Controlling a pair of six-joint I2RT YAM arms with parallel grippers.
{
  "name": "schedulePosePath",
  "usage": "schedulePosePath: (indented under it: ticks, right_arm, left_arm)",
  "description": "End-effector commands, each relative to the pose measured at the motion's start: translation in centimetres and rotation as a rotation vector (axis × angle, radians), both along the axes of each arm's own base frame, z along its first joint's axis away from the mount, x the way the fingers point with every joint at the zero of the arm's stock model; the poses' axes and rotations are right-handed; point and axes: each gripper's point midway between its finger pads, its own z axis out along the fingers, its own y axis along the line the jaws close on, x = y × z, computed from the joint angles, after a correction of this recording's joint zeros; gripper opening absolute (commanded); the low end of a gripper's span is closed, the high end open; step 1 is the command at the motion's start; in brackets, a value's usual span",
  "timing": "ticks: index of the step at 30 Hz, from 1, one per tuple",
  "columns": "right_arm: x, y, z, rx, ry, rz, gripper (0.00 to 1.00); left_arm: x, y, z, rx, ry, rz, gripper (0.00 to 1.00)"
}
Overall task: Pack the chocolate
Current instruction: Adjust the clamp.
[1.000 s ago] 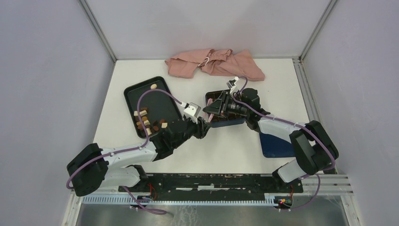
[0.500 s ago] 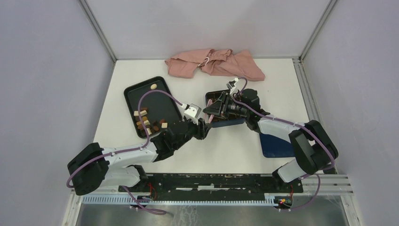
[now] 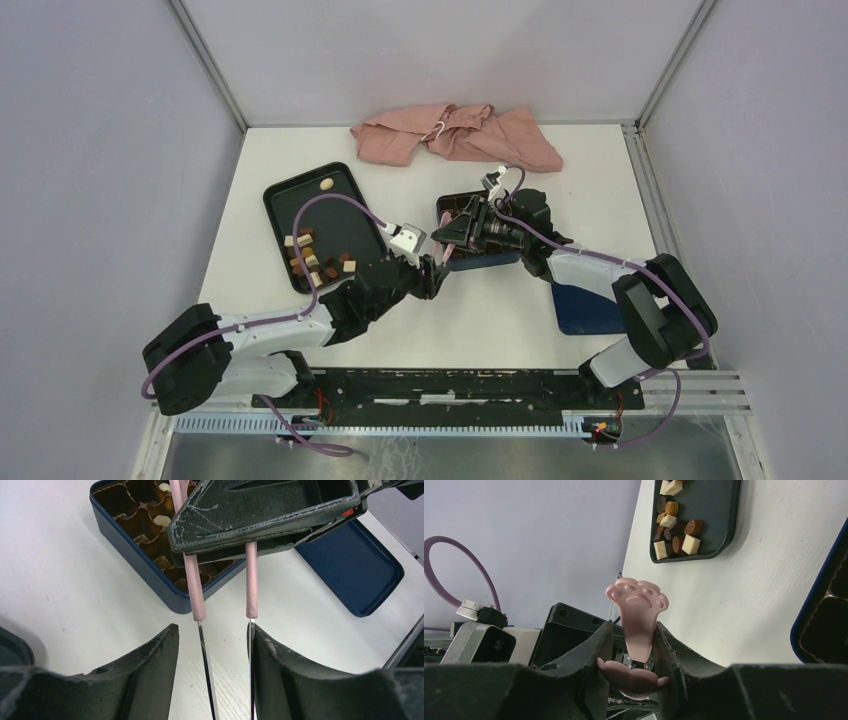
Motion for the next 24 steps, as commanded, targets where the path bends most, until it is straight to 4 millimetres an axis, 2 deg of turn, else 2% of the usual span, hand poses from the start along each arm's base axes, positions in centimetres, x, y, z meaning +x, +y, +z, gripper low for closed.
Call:
schedulePosePath:
  ticks: [1,5,11,15,18,21,24]
  right_arm:
    - [0.4,0.0,1.2,0.022,-0.058,0.003,0.19]
    - [0.7,0.0,1.4,0.015,-0.078,0.002,0.19]
    - [0.8,0.0,1.5,0.010,-0.100,0.006,0.19]
    - [1.2,0.3,2.4,-0.008,-0.190,0.038,0.19]
    - [1.3,0.6,3.5,-0.012,-0.273,0.073,0.19]
    - [1.0,0.8,4.5,0.004,-0.364,0.126,0.19]
    - [0.7,0.9,5.5,0.018,-0.454,0.174,0.16]
  left_arm:
    - [0.4,-0.7,1.2,-0.044,-0.010,0.007,0.59]
    - [0.0,-0.6,2.4,-0.090,-0.003,0.003,0.65]
    - [-0.6,0.1,2.9,-0.115,0.008,0.008,0.69]
    - [-1.9,0.7,5.7,-0.194,0.003,-0.029,0.84]
    - [-2.9,1.9,7.5,-0.267,0.010,-0.046,0.93]
    - [-3.3,3.7,8.8,-0.374,0.040,-0.064,0.97]
    - [-4.2,4.7,9.9,-0.495,0.075,-0.165,0.97]
